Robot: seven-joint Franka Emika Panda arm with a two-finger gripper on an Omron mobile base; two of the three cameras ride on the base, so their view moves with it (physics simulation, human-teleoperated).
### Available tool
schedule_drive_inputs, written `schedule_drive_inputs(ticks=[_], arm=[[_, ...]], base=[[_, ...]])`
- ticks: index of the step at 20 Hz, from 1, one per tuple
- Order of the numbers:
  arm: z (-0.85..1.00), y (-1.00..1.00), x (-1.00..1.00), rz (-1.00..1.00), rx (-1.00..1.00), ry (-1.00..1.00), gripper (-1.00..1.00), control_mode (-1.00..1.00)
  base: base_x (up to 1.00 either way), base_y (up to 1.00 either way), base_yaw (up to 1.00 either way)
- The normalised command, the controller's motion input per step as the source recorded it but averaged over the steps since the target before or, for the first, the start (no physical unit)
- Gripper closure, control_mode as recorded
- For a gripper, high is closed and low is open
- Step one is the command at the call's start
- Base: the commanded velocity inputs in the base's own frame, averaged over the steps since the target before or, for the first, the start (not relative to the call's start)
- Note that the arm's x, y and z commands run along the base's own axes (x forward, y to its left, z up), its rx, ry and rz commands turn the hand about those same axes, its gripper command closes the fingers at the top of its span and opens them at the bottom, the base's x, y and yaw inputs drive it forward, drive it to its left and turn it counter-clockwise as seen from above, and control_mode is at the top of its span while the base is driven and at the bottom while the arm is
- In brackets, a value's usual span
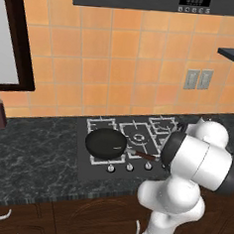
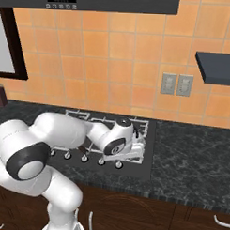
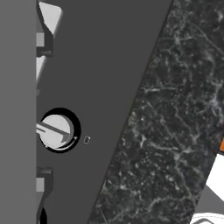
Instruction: Pick the kettle from the counter and place it on a stove burner. Then turn the burner on.
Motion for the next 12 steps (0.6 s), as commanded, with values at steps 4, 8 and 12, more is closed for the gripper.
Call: schedule_drive_inputs(ticks=[4,8,12], arm=[[-0.12,0.18,0.29,-0.18,0.03,0.04,-1.00,-1.00],[-0.35,0.28,0.00,-0.07,0.00,0.06,-1.00,-1.00],[-0.31,0.55,0.04,-0.10,0.00,0.04,-1.00,-1.00]], base=[[0.00,0.00,0.00],[0.00,0.00,0.00],[0.00,0.00,0.00]])
